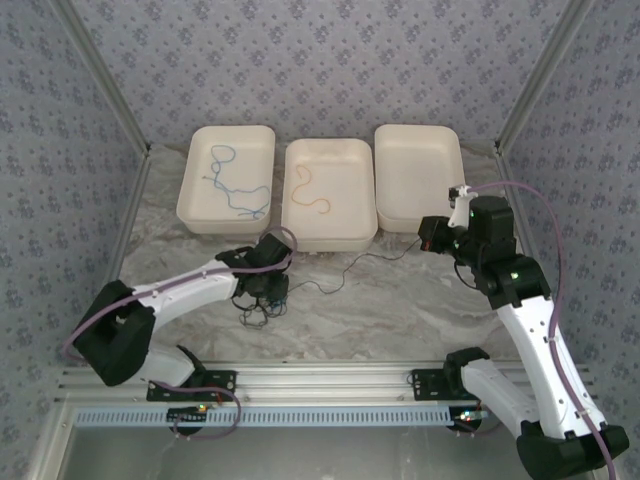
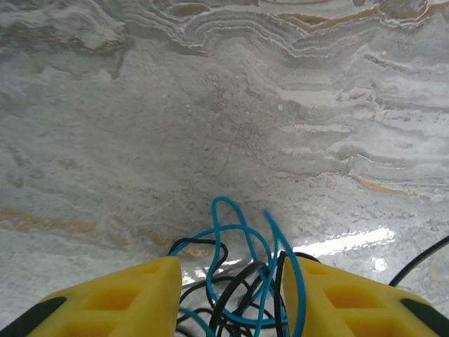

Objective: Untangle the cables

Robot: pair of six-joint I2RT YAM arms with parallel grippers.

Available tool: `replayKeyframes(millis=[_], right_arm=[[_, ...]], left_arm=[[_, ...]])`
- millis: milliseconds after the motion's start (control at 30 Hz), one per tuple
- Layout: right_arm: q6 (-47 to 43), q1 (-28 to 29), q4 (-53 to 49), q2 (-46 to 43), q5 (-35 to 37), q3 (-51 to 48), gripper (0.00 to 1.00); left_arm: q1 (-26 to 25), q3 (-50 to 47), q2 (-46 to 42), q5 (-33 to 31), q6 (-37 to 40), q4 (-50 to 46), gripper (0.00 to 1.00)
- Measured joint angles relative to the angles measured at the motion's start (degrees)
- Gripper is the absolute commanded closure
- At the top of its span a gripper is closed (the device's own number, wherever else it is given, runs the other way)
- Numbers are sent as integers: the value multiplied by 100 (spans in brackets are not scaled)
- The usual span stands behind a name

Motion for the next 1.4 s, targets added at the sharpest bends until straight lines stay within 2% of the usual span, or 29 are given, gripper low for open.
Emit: replayKeyframes(millis=[133, 300, 333, 433, 600, 733, 867, 1000, 1167, 1300, 1400], right_arm=[[0, -4, 24, -7, 0, -20, 100], [0, -11, 39, -50, 4, -42, 100], [0, -11, 42, -57, 4, -52, 100], [0, -26, 44, -76, 39, -83, 100], [0, -304, -107, -326, 415, -94, 100], [-4, -990, -216, -601, 713, -94, 100], [0, -1705, -232, -601, 699, -81, 100], [0, -2225, -234, -468, 605, -57, 100], [0, -2734, -225, -295, 393, -46, 100], [0, -2931, -227, -280, 334, -94, 100], [24, -2966, -164, -286, 330, -199, 100]], left_arm=[[22, -9, 133, 24, -59, 131, 72], [92, -70, 149, 162, -157, 361, 97], [101, -83, 149, 170, -192, 409, 100], [111, -103, 114, 61, -289, 428, 100], [271, -127, -776, -846, -605, -153, 100], [949, -125, -1792, -1488, -844, -778, 100], [1744, -127, -2551, -1818, -953, -1274, 100], [2190, -105, -3086, -1897, -957, -1620, 100], [2586, 450, -3211, -1908, -804, -1991, 100], [3167, 1001, -3191, -1910, -605, -2083, 100], [3630, 1220, -3198, -1578, -472, -2065, 100]])
